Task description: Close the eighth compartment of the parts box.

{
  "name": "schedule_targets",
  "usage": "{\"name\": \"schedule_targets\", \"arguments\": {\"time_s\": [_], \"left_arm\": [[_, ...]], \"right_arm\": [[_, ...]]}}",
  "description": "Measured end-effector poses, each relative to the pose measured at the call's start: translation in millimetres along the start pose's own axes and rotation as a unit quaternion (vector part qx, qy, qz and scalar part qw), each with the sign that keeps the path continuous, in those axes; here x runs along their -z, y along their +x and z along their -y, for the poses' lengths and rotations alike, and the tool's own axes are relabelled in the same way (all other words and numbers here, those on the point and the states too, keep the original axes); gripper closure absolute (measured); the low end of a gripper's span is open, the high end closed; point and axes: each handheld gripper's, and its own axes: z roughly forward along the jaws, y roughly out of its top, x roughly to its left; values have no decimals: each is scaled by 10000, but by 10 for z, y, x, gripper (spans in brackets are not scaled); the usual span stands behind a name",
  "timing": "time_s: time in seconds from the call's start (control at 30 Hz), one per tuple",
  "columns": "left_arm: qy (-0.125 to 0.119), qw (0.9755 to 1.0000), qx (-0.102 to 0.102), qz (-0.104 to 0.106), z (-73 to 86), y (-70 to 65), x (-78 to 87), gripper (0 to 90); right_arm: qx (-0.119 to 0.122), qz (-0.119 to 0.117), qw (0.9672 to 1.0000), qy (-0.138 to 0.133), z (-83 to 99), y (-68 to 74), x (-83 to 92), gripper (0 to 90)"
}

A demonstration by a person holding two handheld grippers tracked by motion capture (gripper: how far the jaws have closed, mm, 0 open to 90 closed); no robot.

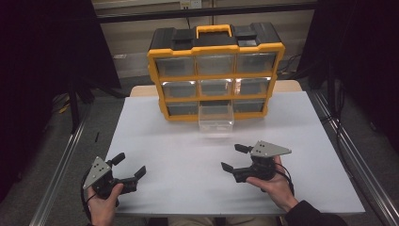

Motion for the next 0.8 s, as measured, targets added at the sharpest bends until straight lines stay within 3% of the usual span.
{"name": "schedule_targets", "arguments": {"time_s": [0.3, 0.37, 0.5, 0.8], "left_arm": [[-6, 10000, 67, 5, 4, -4, 0, 35], [29, 10000, -24, 9, 2, 7, 4, 35], [4, 10000, -7, 19, 0, -1, 1, 35], [-5, 10000, -15, 30, -8, -2, 6, 35]], "right_arm": [[-8, -115, 9999, 46, -39, 8, -161, 302], [-25, -122, 9999, 57, -41, 6, -175, 319], [14, -106, 9999, 84, -68, 4, -219, 360], [26, -156, 9998, 93, -97, -17, -321, 545]]}}
